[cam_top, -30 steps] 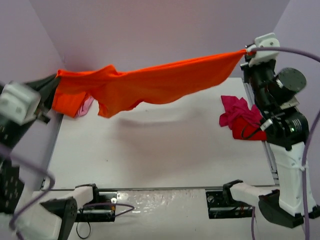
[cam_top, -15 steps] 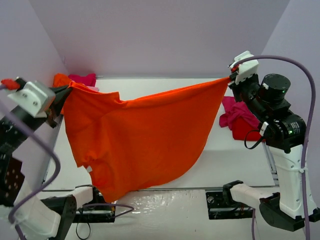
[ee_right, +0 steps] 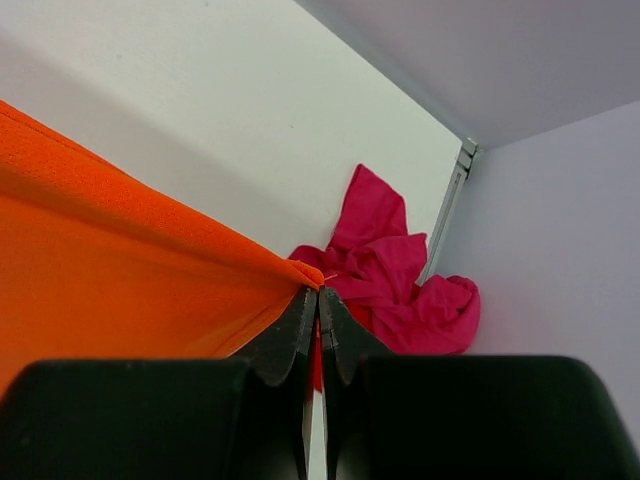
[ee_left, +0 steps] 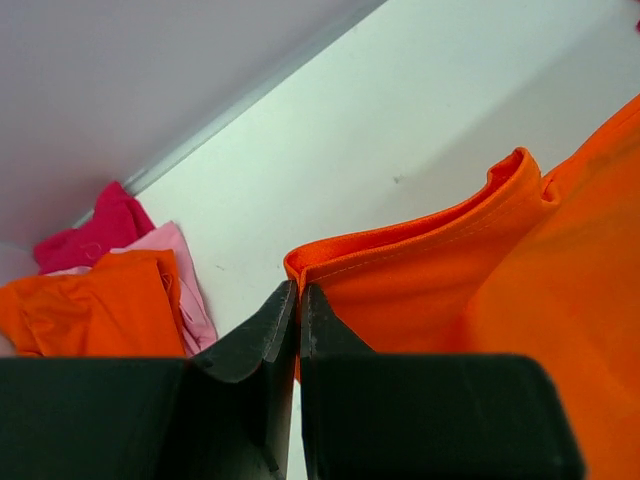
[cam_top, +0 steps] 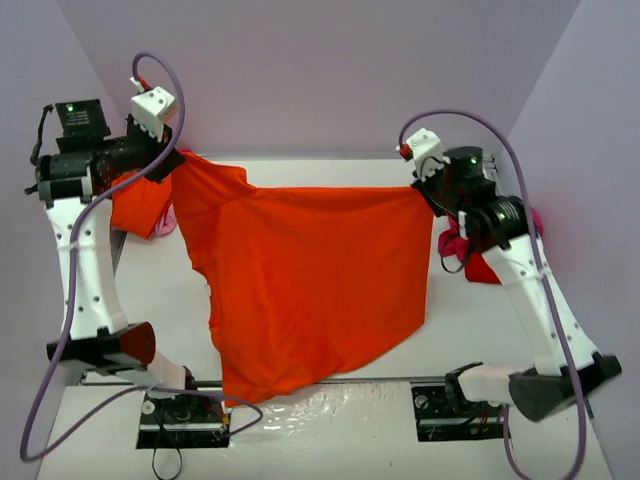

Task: Fold and stack the t-shirts
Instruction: Flatten the tshirt out, then fold the tshirt

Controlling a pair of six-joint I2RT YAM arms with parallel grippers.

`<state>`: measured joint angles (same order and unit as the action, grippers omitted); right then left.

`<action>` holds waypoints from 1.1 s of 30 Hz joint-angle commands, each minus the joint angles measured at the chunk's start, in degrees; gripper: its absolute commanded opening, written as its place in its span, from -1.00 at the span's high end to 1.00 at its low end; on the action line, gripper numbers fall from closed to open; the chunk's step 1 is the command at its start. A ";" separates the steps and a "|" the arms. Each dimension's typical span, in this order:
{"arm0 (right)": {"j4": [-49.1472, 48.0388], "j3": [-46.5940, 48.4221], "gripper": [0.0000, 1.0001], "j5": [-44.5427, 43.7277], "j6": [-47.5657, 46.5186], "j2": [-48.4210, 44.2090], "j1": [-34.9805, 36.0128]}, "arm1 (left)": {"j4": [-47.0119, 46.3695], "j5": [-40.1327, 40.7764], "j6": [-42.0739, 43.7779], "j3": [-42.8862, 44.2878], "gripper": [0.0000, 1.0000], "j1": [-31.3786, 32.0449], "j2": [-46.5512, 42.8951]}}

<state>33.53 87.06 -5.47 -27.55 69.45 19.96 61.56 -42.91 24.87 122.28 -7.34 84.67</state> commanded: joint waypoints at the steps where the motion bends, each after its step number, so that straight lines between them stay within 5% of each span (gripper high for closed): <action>1: -7.30 4.68 1.00 -4.83 -2.18 11.06 0.07 | -10.31 0.91 -1.56 2.09 1.00 -2.15 5.40; 18: -19.00 32.86 1.00 -5.64 -5.88 58.90 -2.23 | -13.72 9.19 -2.16 20.32 1.00 0.40 40.25; 25: -20.10 39.97 1.00 -7.78 -7.09 66.10 -1.59 | -14.07 13.37 -2.21 24.42 1.00 2.72 46.11; 33: -22.20 37.91 1.00 -9.57 -9.01 64.66 -1.42 | -11.20 15.40 2.37 23.00 1.00 4.00 41.43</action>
<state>15.22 124.42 -11.91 -34.66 137.69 18.15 50.74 -29.27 24.11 143.09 -3.27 134.49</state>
